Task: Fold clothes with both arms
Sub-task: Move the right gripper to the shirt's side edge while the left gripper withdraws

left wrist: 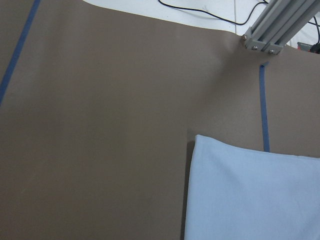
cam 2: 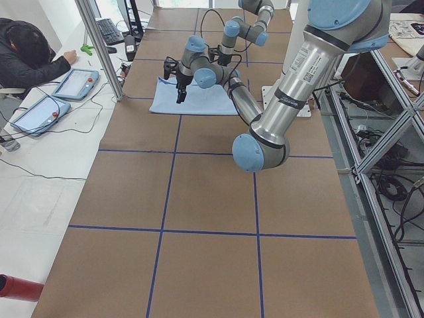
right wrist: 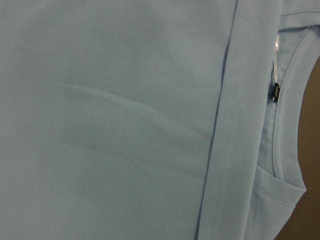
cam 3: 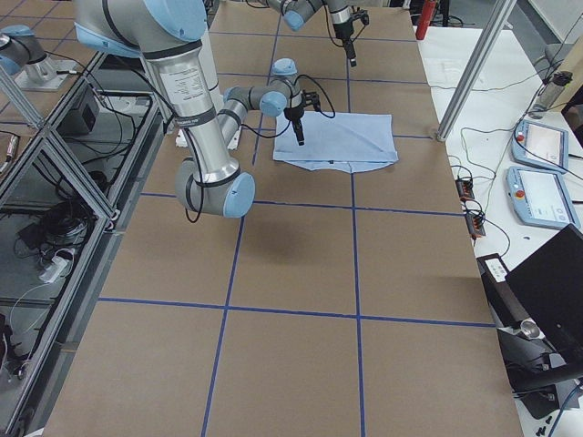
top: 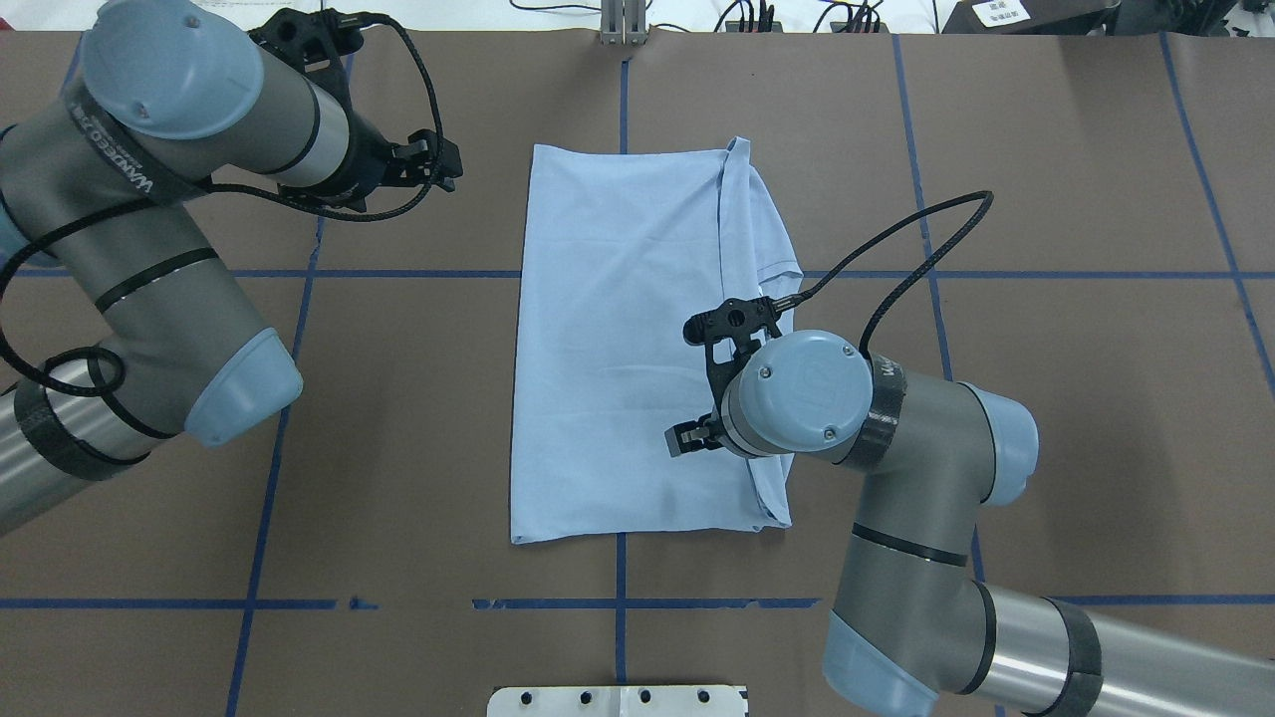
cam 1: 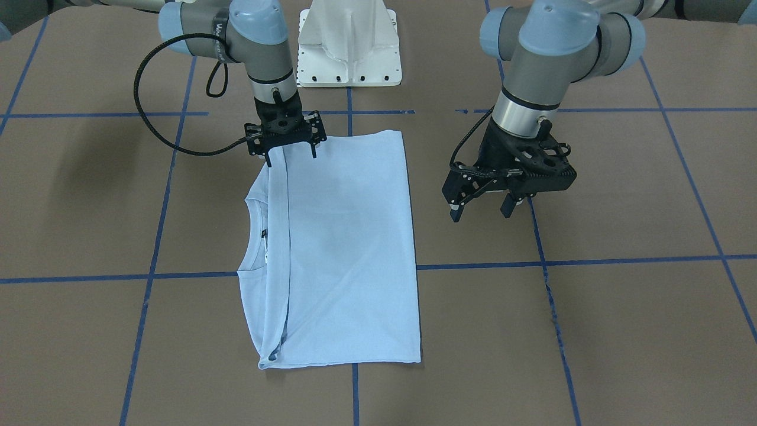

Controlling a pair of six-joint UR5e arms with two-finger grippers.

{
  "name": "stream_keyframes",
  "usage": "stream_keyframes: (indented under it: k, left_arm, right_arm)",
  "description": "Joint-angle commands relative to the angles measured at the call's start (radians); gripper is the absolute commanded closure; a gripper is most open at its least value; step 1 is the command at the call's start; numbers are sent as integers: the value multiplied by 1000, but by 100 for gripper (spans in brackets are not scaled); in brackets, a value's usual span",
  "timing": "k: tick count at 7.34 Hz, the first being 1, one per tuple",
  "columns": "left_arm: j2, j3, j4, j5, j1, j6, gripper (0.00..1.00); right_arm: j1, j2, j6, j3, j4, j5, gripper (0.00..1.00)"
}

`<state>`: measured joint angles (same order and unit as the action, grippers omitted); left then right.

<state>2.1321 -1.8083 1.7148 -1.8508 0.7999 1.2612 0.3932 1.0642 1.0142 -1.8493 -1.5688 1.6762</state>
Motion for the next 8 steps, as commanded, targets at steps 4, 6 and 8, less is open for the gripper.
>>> stream_keyframes:
  k: [4,6,8]
  left_arm:
    - [3,0,-3,-38,-68,10,0]
    - [2,-5,-1,-38,-68,7,0]
    - [6,-6,-1,-38,-68,6,0]
  right_arm:
    - [-19,2,-17,10,-194,-9,0]
    - [-31,-7,-16,18,-192,-6,0]
    - [-33,-4,-17,47,-194,-1,0]
